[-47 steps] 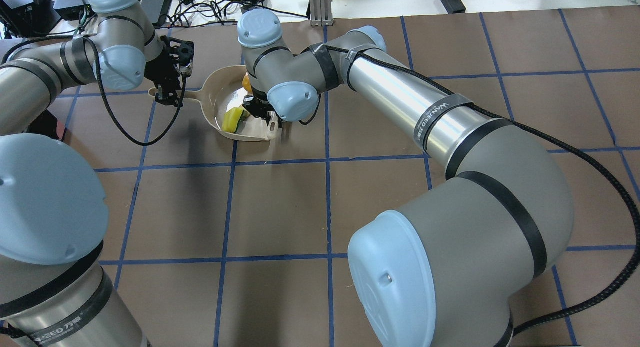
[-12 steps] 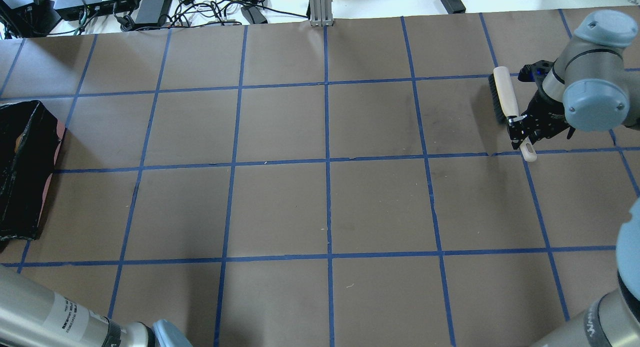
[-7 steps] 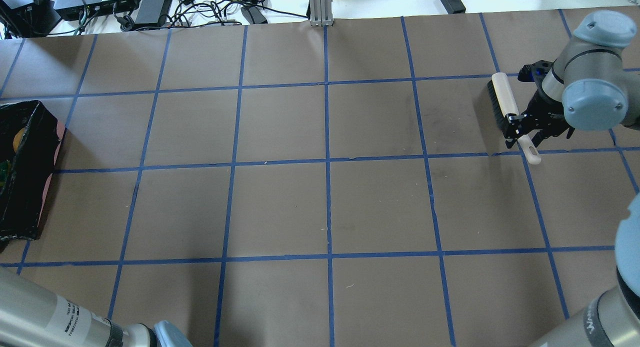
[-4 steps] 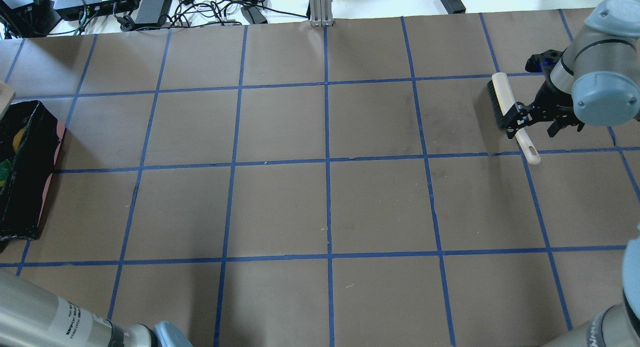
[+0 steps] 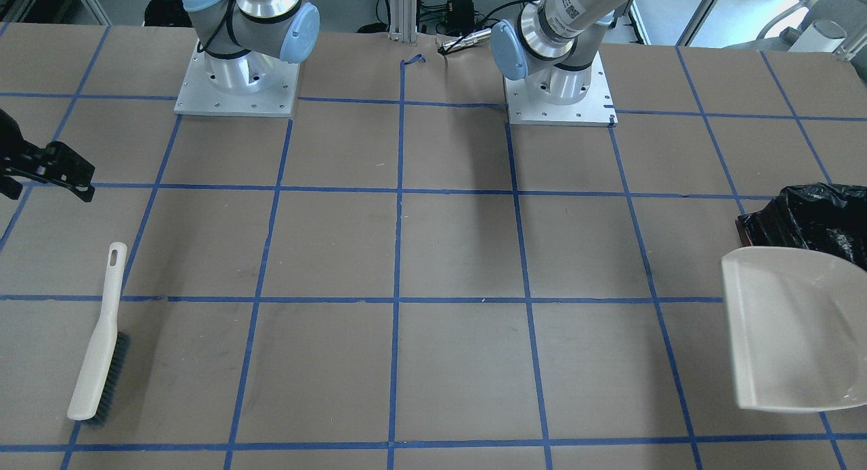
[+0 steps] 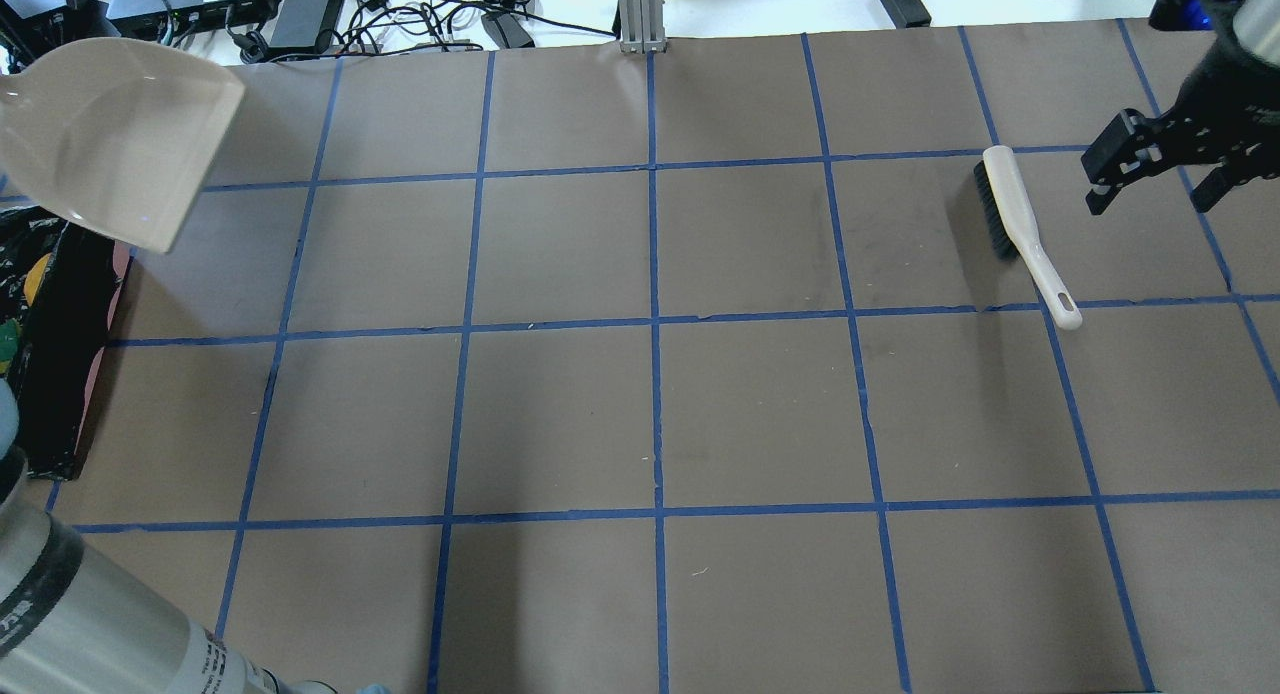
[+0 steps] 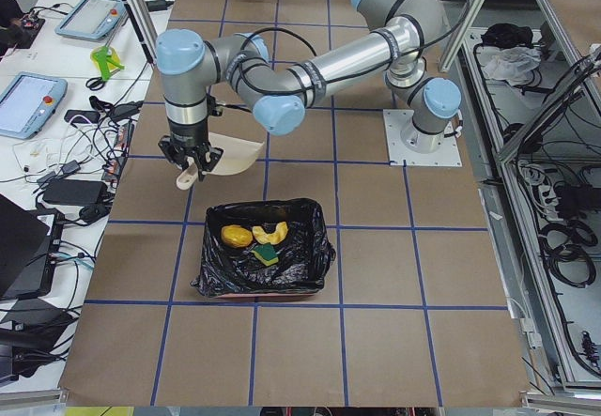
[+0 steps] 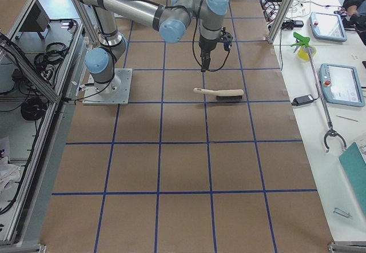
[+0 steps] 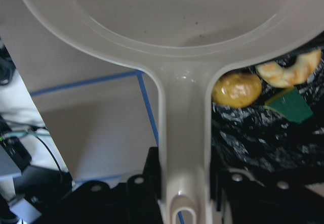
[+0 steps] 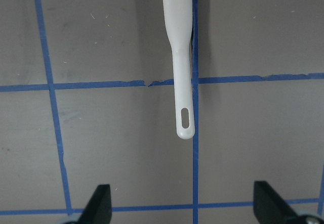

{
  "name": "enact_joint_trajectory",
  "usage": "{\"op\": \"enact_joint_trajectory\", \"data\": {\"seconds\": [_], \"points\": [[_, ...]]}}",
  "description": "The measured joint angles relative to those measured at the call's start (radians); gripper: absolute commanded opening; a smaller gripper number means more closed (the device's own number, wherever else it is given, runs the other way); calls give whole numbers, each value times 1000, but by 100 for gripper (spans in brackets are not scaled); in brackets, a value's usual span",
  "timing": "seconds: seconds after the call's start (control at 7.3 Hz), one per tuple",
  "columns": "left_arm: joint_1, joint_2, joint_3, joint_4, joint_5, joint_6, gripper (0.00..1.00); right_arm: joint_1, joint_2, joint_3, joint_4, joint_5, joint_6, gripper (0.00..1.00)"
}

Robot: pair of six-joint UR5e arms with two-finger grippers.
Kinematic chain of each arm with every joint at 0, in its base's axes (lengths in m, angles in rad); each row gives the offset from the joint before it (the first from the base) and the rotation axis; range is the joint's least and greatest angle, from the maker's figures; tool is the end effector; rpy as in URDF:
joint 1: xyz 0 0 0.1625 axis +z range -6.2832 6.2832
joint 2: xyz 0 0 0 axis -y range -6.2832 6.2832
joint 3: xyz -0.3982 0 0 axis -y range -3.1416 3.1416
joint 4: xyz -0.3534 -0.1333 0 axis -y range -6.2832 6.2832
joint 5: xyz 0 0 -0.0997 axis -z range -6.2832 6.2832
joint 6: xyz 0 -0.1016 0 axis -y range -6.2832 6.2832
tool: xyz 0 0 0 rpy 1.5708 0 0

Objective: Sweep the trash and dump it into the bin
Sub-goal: 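Set empty dustpan on table with left gripper while right lowers brush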

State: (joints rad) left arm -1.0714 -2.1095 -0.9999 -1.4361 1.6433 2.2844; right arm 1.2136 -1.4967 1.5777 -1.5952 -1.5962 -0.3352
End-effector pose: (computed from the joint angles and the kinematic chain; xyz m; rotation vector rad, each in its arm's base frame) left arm 0.2116 -0.6508 0.4323 2.3022 1.8668 0.0617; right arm -0.0438 -0.4912 0.4240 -0.0334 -3.1352 -0.0970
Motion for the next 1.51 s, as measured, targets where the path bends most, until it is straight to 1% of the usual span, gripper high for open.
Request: {"op": "enact_joint_trajectory", "data": {"seconds": [0.14, 0.41, 0.55, 0.82, 1.1, 1.51], "points": [[-59, -14, -27, -11, -33, -79, 0, 39, -7, -32, 24, -1, 16, 100], [-144, -34, -124, 6, -101, -256, 0, 180, -12, -53, 15, -2, 137, 100], [-171, -44, -175, 41, -114, -309, 0, 245, -13, -55, 7, 1, 188, 100], [-210, -56, -263, 126, -120, -347, 0, 326, -18, -52, 9, -4, 218, 100], [-241, -75, -294, 167, -116, -364, 0, 359, -22, -48, 11, -26, 223, 100], [-279, -103, -309, 217, -109, -391, 0, 363, -44, -44, 16, -29, 239, 100]]}}
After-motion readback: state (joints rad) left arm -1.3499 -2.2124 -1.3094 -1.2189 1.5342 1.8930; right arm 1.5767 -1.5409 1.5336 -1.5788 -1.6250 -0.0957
